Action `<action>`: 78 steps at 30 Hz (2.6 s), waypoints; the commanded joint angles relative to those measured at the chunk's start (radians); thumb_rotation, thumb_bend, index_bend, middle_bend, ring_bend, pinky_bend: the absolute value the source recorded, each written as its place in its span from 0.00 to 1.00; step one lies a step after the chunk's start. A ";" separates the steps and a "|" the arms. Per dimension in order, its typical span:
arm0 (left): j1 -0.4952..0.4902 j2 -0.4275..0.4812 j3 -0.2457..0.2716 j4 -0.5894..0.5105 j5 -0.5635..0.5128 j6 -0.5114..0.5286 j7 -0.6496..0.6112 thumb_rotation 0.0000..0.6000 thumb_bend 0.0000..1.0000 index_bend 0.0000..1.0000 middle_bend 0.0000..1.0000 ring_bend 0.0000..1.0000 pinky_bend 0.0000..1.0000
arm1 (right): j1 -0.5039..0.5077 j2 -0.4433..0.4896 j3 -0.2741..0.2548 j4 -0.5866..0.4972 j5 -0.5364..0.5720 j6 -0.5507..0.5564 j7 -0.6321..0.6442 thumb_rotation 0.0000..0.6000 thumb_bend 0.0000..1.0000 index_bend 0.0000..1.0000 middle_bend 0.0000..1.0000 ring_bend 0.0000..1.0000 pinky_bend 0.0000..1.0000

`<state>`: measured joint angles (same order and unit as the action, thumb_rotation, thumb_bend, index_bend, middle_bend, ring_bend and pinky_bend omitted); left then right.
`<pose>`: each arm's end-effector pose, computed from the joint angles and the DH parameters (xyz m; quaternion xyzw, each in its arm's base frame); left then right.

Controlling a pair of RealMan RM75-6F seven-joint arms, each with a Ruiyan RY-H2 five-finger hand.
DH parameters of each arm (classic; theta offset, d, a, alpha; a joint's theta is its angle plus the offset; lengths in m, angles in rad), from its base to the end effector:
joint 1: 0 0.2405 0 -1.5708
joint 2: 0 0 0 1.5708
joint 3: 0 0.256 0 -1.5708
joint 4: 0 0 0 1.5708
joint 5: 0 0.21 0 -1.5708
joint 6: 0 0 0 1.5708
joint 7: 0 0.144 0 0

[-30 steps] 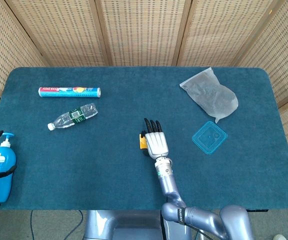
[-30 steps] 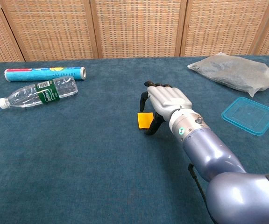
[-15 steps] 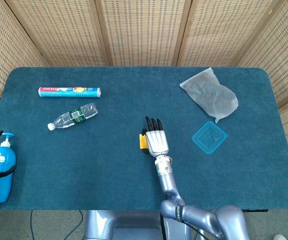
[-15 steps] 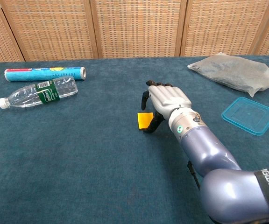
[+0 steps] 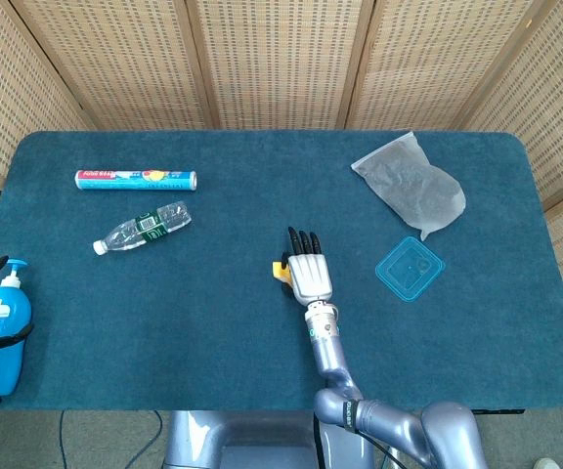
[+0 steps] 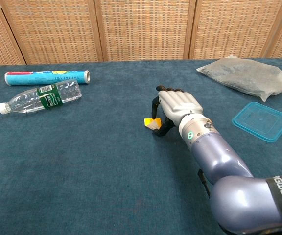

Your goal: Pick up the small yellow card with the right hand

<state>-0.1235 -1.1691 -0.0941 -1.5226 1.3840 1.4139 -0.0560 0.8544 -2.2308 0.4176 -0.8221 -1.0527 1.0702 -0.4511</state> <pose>-0.3325 0.2033 0.1557 -0.5608 -0.4168 -0.3824 0.6046 -0.0883 -0.3542 -0.1428 0.6503 -0.4159 0.3974 0.4963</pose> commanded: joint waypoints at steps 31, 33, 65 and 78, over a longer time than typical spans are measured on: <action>-0.001 0.004 0.004 -0.006 0.006 -0.001 -0.007 1.00 0.18 0.00 0.00 0.00 0.01 | -0.030 0.020 -0.009 -0.058 0.020 -0.016 -0.027 1.00 0.55 0.61 0.07 0.00 0.00; -0.001 0.004 0.005 -0.006 0.006 -0.003 -0.007 1.00 0.19 0.00 0.00 0.00 0.01 | -0.031 0.020 -0.010 -0.059 0.022 -0.017 -0.029 1.00 0.56 0.61 0.07 0.00 0.00; -0.002 0.005 0.005 -0.005 0.005 -0.006 -0.011 1.00 0.18 0.00 0.00 0.00 0.01 | -0.029 0.024 -0.008 -0.059 0.018 -0.012 -0.028 1.00 0.58 0.75 0.18 0.00 0.01; -0.002 0.009 0.002 -0.008 0.001 -0.004 -0.009 1.00 0.18 0.00 0.00 0.00 0.01 | 0.035 0.021 0.043 -0.016 0.018 -0.033 -0.020 1.00 0.58 0.75 0.18 0.00 0.01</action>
<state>-0.1256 -1.1602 -0.0919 -1.5303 1.3847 1.4102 -0.0650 0.8818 -2.2087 0.4540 -0.8452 -1.0360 1.0423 -0.4736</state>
